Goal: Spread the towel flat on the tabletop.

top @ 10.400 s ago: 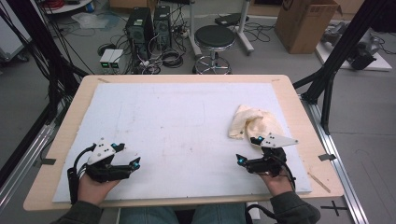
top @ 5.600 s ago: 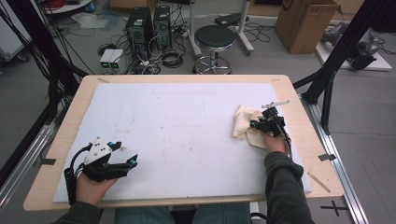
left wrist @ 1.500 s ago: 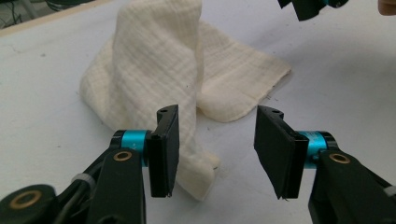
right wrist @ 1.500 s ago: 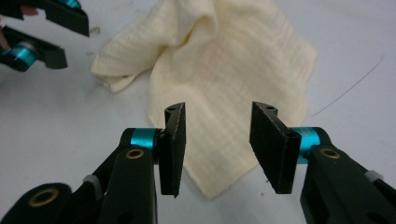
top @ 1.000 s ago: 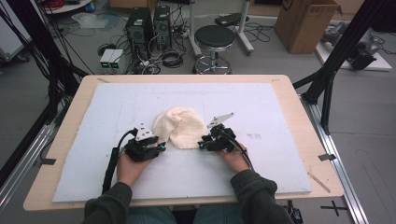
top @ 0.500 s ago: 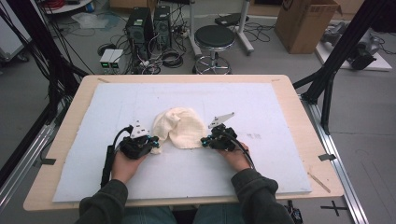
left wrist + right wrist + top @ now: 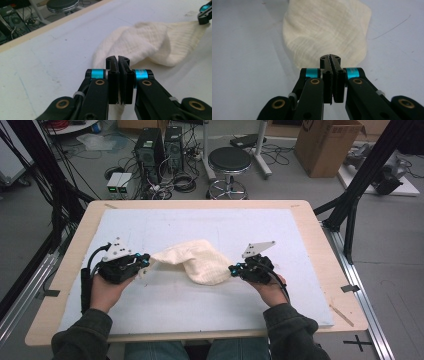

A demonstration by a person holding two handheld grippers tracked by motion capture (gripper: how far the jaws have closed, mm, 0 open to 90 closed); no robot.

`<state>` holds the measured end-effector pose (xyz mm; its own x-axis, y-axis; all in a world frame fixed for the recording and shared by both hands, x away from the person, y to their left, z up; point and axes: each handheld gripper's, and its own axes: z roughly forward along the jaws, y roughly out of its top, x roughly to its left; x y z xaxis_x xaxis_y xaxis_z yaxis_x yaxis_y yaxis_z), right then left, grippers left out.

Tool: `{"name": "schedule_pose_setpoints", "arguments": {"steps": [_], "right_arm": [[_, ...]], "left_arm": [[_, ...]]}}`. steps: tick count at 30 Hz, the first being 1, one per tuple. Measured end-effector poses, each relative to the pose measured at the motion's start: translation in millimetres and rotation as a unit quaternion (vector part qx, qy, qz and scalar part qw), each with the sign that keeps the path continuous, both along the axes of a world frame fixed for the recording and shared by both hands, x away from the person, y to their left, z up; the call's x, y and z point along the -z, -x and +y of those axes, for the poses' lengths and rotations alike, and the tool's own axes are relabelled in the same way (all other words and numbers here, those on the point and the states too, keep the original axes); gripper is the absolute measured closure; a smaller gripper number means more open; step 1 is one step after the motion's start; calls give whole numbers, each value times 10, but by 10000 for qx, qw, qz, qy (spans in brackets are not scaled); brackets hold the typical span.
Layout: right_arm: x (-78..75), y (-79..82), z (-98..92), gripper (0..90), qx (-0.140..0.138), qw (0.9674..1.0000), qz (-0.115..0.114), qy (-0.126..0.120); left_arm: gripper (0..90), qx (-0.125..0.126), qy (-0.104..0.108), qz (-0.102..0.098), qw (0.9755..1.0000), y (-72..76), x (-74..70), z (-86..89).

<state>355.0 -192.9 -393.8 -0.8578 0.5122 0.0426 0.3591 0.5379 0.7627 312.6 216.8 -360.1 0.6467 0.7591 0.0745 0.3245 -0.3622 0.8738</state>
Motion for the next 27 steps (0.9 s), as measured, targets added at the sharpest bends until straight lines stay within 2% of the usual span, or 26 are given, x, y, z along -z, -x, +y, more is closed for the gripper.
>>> {"name": "schedule_pose_setpoints", "arguments": {"steps": [3, 4, 7, 9, 11, 12, 13, 14, 15, 16, 17, 19, 21, 22, 23, 24, 25, 26, 27], "right_arm": [[-69, 84, -58, 892, -13, 10000, -64, -41], [-135, 159, -109, 892, -55, 9999, -131, -72], [-212, 245, -159, 892, -86, 9997, -211, -118], [-221, 254, -164, 892, -85, 9996, -219, -123], [-184, 195, -156, 892, -58, 9998, -205, -62], [-156, 165, -142, 892, -4, 9998, -183, -20], [-124, 132, -123, 892, 56, 9998, -170, 79], [-91, 85, -111, 891, 109, 9994, -236, 230], [-61, 32, -110, 892, 203, 9992, -229, 268], [-43, -25, -119, 892, 300, 9990, -192, 267], [-43, -25, -119, 892, 300, 9990, -192, 267], [-13, -138, -154, 892, 515, 9984, -154, 176], [61, -287, -196, 891, 716, 9973, -27, 149], [94, -330, -206, 891, 733, 9972, 66, 161], [94, -330, -206, 891, 733, 9972, 66, 161], [124, -365, -215, 891, 753, 9970, 148, 135], [159, -399, -225, 890, 763, 9968, 216, 111], [170, -411, -230, 890, 754, 9968, 222, 105], [179, -414, -230, 890, 736, 9970, 243, 93]], "left_arm": [[865, 67, 76, -81, 9999, 33, -107, 77], [864, 208, 103, -81, 9997, 65, -164, 111], [865, 354, 90, -71, 9993, 81, -204, 152], [864, 341, 52, -37, 9994, 60, -188, 152], [864, 261, -67, 112, 9996, -47, -117, 148], [863, 119, -152, 221, 9996, -204, -15, 129], [863, 119, -152, 221, 9996, -204, -15, 129], [863, -122, -267, 283, 9992, -387, 87, 89], [863, -122, -267, 283, 9992, -387, 87, 89], [863, -417, -137, 351, 9984, -585, 177, 51], [863, -417, -137, 351, 9984, -585, 177, 51], [861, -635, -41, 345, 9974, -766, 252, -3], [792, -814, 22, 359, 9960, -912, 323, -67], [736, -910, 78, 542, 9943, -1015, 373, -102], [700, -910, 78, 542, 9943, -1015, 373, -102], [700, -900, 153, 594, 9940, -1036, 386, -109], [644, -869, 184, 603, 9942, -1034, 386, -109], [622, -692, 244, 632, 9953, -996, 355, -99], [604, -692, 244, 632, 9953, -996, 355, -99]]}}
